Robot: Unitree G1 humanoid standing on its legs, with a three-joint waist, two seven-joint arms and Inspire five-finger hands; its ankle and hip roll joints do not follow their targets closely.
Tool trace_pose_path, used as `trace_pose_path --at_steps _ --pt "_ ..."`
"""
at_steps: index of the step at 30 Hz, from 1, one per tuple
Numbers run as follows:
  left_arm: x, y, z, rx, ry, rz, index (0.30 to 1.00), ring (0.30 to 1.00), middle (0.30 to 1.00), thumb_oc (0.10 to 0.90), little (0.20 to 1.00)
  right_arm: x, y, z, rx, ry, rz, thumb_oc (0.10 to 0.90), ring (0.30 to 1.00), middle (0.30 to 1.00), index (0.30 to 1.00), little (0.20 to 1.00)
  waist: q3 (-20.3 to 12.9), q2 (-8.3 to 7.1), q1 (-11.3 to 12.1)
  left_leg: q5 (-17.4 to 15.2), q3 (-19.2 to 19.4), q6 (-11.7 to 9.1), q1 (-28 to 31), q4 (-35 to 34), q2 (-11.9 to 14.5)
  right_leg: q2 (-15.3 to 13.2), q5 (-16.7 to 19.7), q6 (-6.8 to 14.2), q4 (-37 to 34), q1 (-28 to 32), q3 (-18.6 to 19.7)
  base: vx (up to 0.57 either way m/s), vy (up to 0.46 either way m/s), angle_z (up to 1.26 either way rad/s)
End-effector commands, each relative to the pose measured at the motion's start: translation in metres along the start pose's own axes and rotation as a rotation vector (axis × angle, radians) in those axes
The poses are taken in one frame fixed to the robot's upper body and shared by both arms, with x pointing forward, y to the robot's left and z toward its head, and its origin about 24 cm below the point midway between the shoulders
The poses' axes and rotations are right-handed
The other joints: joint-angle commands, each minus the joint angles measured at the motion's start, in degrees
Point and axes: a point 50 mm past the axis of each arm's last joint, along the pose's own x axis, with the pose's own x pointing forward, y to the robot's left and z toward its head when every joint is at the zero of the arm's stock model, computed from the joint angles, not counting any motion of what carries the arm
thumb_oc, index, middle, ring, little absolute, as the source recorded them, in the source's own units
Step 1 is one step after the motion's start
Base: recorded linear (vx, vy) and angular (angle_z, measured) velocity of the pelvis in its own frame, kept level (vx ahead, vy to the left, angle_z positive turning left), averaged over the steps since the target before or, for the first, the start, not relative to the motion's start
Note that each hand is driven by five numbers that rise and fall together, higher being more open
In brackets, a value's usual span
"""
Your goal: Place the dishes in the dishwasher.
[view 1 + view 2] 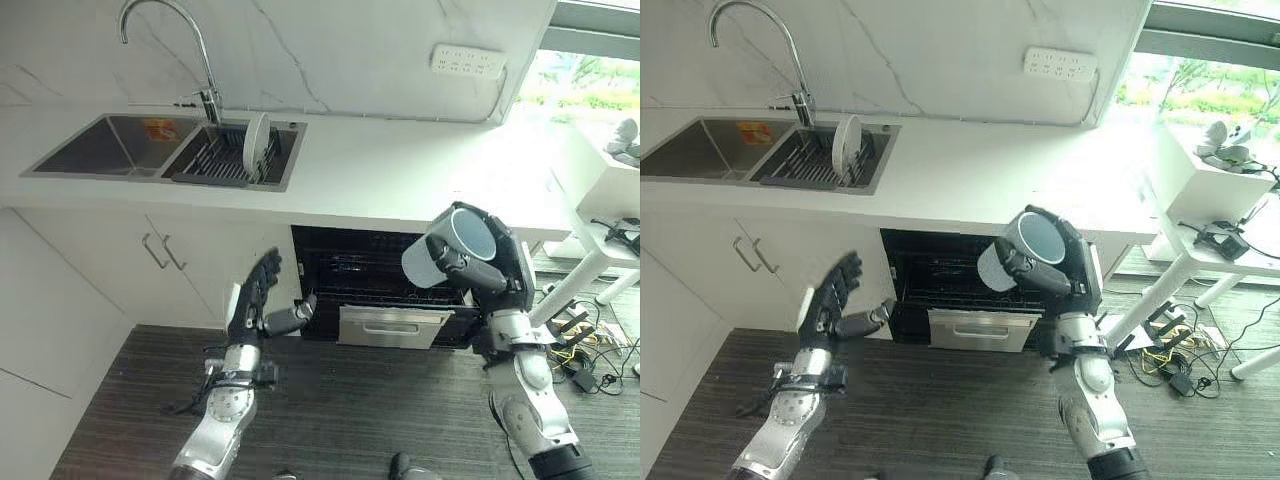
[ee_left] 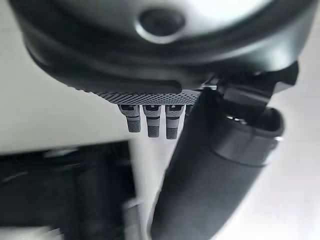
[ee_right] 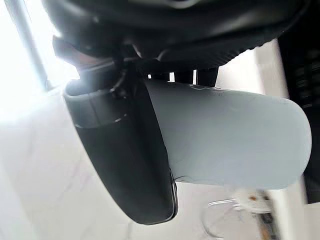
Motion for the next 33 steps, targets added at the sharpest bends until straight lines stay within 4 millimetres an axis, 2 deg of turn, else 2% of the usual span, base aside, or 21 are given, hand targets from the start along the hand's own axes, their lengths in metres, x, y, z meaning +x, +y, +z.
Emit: trace_pose_path --at_steps 1,2,4,5,6,7,9,10,11,13,15,16,18,20,22,23,26,27,29,33 --pt "0.012 -0.004 0.056 -0.014 -0.291 -0.088 0.900 0.900 0.900 0.800 0.900 0.026 -0.005 0.063 0.017 -0.297 0.068 0.400 0.300 0.300 0.300 0.300 3.35 0.59 -0.10 -6.72 1.43 2.25 -0.90 3.46 -2.29 0.84 -10.44 2.37 3.43 5.33 -1.90 0.10 0.053 -0.14" --pt "0.012 -0.002 0.055 -0.029 -0.272 -0.064 0.900 0.900 0.900 0.800 0.900 0.031 0.002 0.058 0.004 -0.273 0.081 0.400 0.300 0.300 0.300 0.300 3.36 0.55 0.84 -7.35 3.18 2.85 0.53 3.46 -2.54 0.37 -10.53 2.28 3.43 6.71 -3.81 0.10 0.056 -0.19" --pt "0.012 -0.001 0.055 -0.018 -0.268 -0.060 0.900 0.900 0.900 0.800 0.900 0.036 0.008 0.058 -0.003 -0.272 0.095 0.400 0.300 0.300 0.300 0.300 3.66 0.75 1.50 -8.30 3.40 3.44 1.24 3.46 -2.88 1.29 -11.16 1.88 3.43 8.53 -5.23 0.09 -0.021 -0.46" --pt "0.014 0.000 0.056 0.015 -0.269 -0.066 0.900 0.900 0.900 0.800 0.900 0.038 0.014 0.058 -0.022 -0.273 0.100 0.400 0.300 0.300 0.300 0.300 3.93 1.37 1.51 -8.16 2.32 4.06 1.50 3.46 -2.92 2.70 -9.50 1.77 3.43 9.13 -6.00 0.11 -0.186 -0.55" --pt "0.017 -0.001 0.057 0.032 -0.274 -0.079 0.900 0.900 0.900 0.800 0.900 0.039 0.020 0.057 -0.037 -0.271 0.106 0.400 0.300 0.300 0.300 0.300 4.94 1.86 1.05 -8.31 1.03 4.71 2.47 3.46 -2.85 2.74 -6.25 2.67 3.43 8.71 -5.07 0.10 -0.264 -0.45" --pt "0.018 -0.001 0.059 0.034 -0.283 -0.081 0.900 0.900 0.900 0.800 0.900 0.039 0.022 0.056 -0.033 -0.268 0.111 0.400 0.300 0.300 0.300 0.300 5.30 1.87 0.94 -8.24 0.74 4.77 2.73 3.46 -2.76 2.19 -5.53 2.89 3.43 8.09 -4.84 0.05 -0.353 -0.38" --pt "0.022 0.001 0.066 0.021 -0.324 -0.074 0.900 0.900 0.900 0.800 0.900 0.038 0.025 0.052 0.004 -0.267 0.120 0.400 0.300 0.300 0.300 0.300 6.18 1.02 1.19 -7.65 1.23 3.52 3.70 3.46 -1.55 -3.42 -3.92 3.57 3.43 5.63 -3.67 0.01 -0.556 -0.30" --pt "0.022 0.003 0.069 0.029 -0.345 -0.071 0.900 0.900 0.900 0.800 0.900 0.037 0.024 0.051 0.005 -0.283 0.116 0.400 0.300 0.300 0.300 0.300 6.59 0.52 1.03 -7.68 1.70 2.54 4.51 3.46 -0.11 -6.53 -1.27 4.70 3.43 4.11 -2.10 0.05 -0.620 -0.13" --pt "0.022 0.004 0.071 0.038 -0.353 -0.067 0.900 0.900 0.900 0.800 0.900 0.037 0.024 0.052 0.001 -0.294 0.112 0.400 0.300 0.300 0.300 0.300 6.76 0.40 0.92 -7.64 1.91 1.95 4.87 3.46 0.87 -7.54 -0.73 5.27 3.43 3.70 -1.48 0.08 -0.591 -0.11" --pt "0.023 0.008 0.073 0.088 -0.365 -0.029 0.900 0.900 0.900 0.800 0.900 0.039 0.024 0.058 -0.105 -0.339 0.117 0.400 0.300 0.300 0.300 0.300 6.84 0.30 0.65 -7.19 2.44 0.26 5.82 3.46 3.75 -6.99 -3.93 5.92 3.43 3.72 -1.03 0.12 -0.538 0.00" --pt "0.022 0.012 0.071 0.052 -0.353 0.022 0.900 0.900 0.900 0.800 0.900 0.041 0.026 0.063 -0.116 -0.340 0.148 0.400 0.300 0.300 0.300 0.300 6.58 -0.15 0.73 -6.09 3.39 -0.41 6.60 3.46 5.03 -5.81 -6.17 4.94 3.43 4.42 -1.11 0.15 -0.482 -0.24" --pt "0.019 0.014 0.072 0.042 -0.360 0.009 0.900 0.900 0.900 0.800 0.900 0.040 0.027 0.064 -0.107 -0.326 0.155 0.400 0.300 0.300 0.300 0.300 7.21 -0.88 1.59 0.29 3.46 -1.30 6.24 3.56 5.63 -4.52 -8.09 3.03 3.43 6.25 -0.51 0.12 -0.444 -0.17" --pt "0.017 0.011 0.075 0.134 -0.398 -0.037 0.900 0.900 0.900 0.800 0.900 0.040 0.030 0.060 -0.101 -0.310 0.163 0.400 0.300 0.300 0.300 0.300 8.11 -0.64 2.89 3.92 3.39 -1.75 1.19 7.96 6.42 -3.07 -9.85 1.14 3.43 8.21 -1.85 0.06 -0.327 0.17" --pt "0.018 0.010 0.074 0.136 -0.405 -0.039 0.900 0.900 0.900 0.800 0.900 0.041 0.035 0.057 -0.113 -0.303 0.175 0.400 0.300 0.300 0.300 0.300 7.70 0.64 3.41 3.53 4.69 -1.40 -0.51 3.46 4.75 -2.90 -10.58 1.62 3.43 8.29 -3.78 0.05 -0.053 0.19" --pt "0.018 0.010 0.071 0.125 -0.385 -0.041 0.900 0.900 0.900 0.800 0.900 0.039 0.040 0.052 -0.124 -0.297 0.157 0.400 0.300 0.300 0.300 0.300 6.84 2.35 3.07 1.21 4.10 -1.19 -2.78 3.46 5.96 -2.69 -10.63 2.12 3.43 8.73 -5.54 0.09 0.107 -0.19" --pt "0.018 0.010 0.069 0.140 -0.379 -0.041 0.900 0.900 0.900 0.800 0.900 0.039 0.042 0.050 -0.118 -0.287 0.153 0.400 0.300 0.300 0.300 0.300 6.05 2.78 2.94 -0.07 2.86 -1.15 -2.98 3.46 5.27 -2.65 -10.62 2.05 3.43 8.50 -5.84 0.10 0.138 -0.14" --pt "0.019 0.007 0.070 0.147 -0.385 -0.049 0.900 0.900 0.900 0.800 0.900 0.037 0.043 0.048 -0.105 -0.263 0.152 0.400 0.300 0.300 0.300 0.300 4.84 3.14 2.67 -0.37 1.36 -1.48 -3.61 3.46 4.43 -2.38 -10.83 1.82 3.43 8.06 -6.04 0.05 0.089 -0.01" --pt "0.019 0.006 0.072 0.154 -0.396 -0.051 0.900 0.900 0.900 0.800 0.900 0.034 0.041 0.045 -0.113 -0.246 0.158 0.400 0.300 0.300 0.300 0.300 4.40 3.36 2.14 -0.58 2.84 -1.70 -3.54 3.46 5.11 -2.67 -11.19 1.86 3.43 8.34 -6.66 0.08 0.087 0.01" --pt "0.019 0.009 0.071 0.167 -0.394 -0.042 0.900 0.900 0.900 0.800 0.900 0.028 0.041 0.041 -0.112 -0.229 0.156 0.400 0.300 0.300 0.300 0.300 4.08 3.49 1.87 -1.45 3.31 -1.77 -2.42 3.46 5.20 -3.38 -11.50 2.40 3.43 9.36 -7.12 0.13 0.072 0.09" --pt "0.016 0.015 0.069 0.195 -0.388 -0.020 0.900 0.900 0.900 0.800 0.900 0.026 0.043 0.035 -0.091 -0.212 0.161 0.400 0.300 0.300 0.300 0.300 3.13 3.18 2.85 -2.62 3.23 -1.05 -1.14 3.46 4.03 -4.92 -10.95 3.04 3.43 9.62 -8.07 0.11 0.039 0.04"
